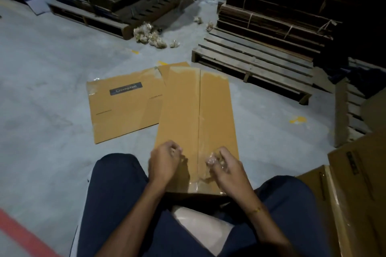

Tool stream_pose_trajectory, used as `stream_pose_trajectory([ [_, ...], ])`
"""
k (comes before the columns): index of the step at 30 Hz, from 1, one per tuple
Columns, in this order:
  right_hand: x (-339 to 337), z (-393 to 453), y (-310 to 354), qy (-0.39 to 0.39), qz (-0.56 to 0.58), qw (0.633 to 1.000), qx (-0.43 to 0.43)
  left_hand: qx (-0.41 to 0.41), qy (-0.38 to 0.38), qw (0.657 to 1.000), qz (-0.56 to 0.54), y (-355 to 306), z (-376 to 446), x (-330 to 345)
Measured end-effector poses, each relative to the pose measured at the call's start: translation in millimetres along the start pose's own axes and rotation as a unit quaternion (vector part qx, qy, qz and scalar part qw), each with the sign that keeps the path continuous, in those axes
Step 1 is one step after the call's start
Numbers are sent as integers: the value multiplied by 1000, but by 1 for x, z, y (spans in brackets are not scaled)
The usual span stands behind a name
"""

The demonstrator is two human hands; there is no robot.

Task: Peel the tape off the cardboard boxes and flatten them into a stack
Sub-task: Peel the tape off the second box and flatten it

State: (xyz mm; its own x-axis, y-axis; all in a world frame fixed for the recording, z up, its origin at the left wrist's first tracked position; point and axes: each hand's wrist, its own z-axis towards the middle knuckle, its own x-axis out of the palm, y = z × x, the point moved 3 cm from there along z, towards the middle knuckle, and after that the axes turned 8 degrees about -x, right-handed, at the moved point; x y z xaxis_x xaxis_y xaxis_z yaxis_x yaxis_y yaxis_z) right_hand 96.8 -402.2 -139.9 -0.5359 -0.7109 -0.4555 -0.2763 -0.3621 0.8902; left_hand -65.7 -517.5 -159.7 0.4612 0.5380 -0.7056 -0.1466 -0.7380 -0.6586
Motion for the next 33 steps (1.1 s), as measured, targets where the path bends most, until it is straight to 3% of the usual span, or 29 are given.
stream_pose_trajectory([
  [3, 21, 11, -6, -47, 232, 964, 118, -41, -33, 997, 52, 20, 19, -24],
  [6, 31, 17, -15, -23, 271, 952, 138, -80, 32, 984, 153, 47, 21, -25],
  [8, 40, 20, -16, 34, 169, 983, 66, -111, 86, 971, 192, 66, 19, -27],
  [10, 53, 20, -12, 110, -15, 992, -58, -143, 135, 964, 181, 84, 20, -30],
  [13, 83, 13, -6, 207, -247, 929, -181, -184, 220, 953, 94, 99, 15, -27],
  [15, 100, 4, -3, 220, -330, 891, -223, -185, 263, 944, 71, 102, 8, -24],
  [19, 116, -12, -3, 187, -398, 870, -224, -159, 321, 934, -6, 94, -9, -28],
  [22, 117, -14, -8, 137, -432, 860, -234, -195, 293, 933, -82, 84, -19, -30],
  [28, 74, 5, -13, 56, -367, 912, -177, -175, 245, 923, -239, 56, -25, -20],
  [33, 25, 22, -19, 13, -364, 923, -125, -79, 224, 939, -249, 23, -19, 20],
])
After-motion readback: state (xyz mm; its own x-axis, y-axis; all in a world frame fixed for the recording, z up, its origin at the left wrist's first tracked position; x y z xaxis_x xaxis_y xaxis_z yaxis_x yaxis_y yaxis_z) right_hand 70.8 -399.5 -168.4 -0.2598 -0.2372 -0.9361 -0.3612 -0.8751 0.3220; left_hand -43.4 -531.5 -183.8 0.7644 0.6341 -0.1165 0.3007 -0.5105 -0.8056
